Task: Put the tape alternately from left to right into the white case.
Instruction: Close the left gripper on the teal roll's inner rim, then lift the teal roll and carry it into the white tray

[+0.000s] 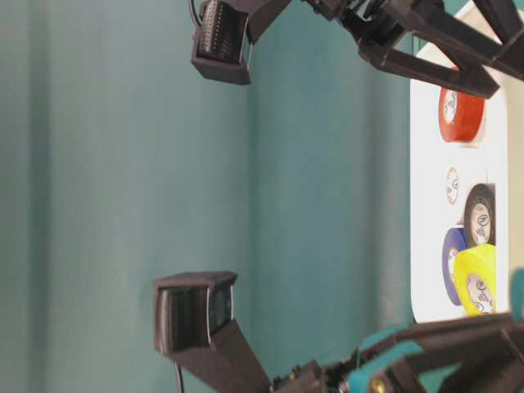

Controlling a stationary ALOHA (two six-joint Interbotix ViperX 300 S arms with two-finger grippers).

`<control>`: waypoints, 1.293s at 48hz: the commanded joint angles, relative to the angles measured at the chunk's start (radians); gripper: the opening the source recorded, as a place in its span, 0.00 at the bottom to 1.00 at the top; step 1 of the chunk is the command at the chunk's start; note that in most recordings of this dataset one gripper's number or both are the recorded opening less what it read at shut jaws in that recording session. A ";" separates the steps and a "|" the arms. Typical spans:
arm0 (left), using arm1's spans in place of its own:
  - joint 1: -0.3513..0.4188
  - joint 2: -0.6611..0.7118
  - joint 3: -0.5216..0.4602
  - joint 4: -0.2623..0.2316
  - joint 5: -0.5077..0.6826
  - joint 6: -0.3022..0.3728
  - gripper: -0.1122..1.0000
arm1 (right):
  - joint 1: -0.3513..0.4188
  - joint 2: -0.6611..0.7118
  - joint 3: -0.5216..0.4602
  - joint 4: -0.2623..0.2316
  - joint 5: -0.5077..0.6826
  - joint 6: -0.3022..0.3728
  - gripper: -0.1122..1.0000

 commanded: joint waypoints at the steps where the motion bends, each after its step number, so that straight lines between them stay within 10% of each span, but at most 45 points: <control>1: 0.028 -0.028 -0.028 0.002 -0.008 0.002 0.32 | 0.005 -0.011 -0.009 -0.002 -0.006 0.000 0.76; 28: 0.150 0.006 -0.083 0.002 -0.020 0.158 0.32 | 0.008 0.014 -0.018 -0.002 -0.008 0.002 0.76; 62: 0.360 0.216 -0.287 0.002 -0.169 0.167 0.32 | 0.017 0.014 -0.012 -0.002 -0.008 0.000 0.76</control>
